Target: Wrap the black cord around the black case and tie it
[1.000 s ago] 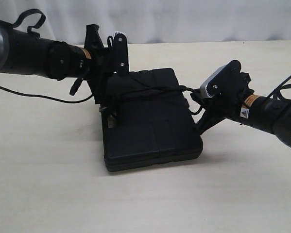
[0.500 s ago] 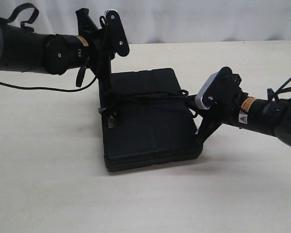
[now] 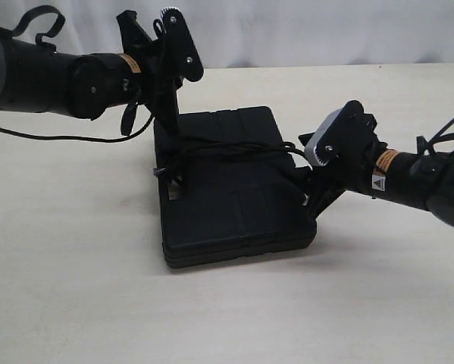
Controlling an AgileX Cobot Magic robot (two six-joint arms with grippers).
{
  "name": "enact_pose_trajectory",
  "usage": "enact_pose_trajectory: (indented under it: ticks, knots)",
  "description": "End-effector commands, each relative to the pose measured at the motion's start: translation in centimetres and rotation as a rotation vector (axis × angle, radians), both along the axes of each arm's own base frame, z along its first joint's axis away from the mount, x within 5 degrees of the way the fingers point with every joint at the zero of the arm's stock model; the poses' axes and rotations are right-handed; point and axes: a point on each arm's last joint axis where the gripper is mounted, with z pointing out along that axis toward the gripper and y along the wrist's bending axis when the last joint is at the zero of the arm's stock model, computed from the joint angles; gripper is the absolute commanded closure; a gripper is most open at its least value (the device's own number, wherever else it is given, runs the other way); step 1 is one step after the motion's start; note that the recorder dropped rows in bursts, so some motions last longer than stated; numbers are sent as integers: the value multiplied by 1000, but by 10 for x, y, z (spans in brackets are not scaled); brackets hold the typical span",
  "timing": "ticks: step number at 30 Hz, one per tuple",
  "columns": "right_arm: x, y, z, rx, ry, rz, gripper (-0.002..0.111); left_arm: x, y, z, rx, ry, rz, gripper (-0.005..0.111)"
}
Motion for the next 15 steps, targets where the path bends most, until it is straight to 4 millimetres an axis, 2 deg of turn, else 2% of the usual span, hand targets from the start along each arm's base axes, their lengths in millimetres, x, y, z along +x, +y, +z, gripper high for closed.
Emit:
enact_pose_trajectory:
  ticks: [1,4,5,9,15]
  knots:
    - [-2,3,3,47,36,18,55,-1,0,0,3,12,-4,107]
    - [-4,4,2,49,55,43,70,-1,0,2,-3,-3,-2,107]
    - [-4,4,2,51,56,42,80,-1,0,2,-3,-3,-2,107]
    - [-1,5,4,67,61,26,104,-1,0,2,-3,-3,-2,107]
    - [10,8,-4,70,132,-3,104,-1,0,1,0,5,-3,107]
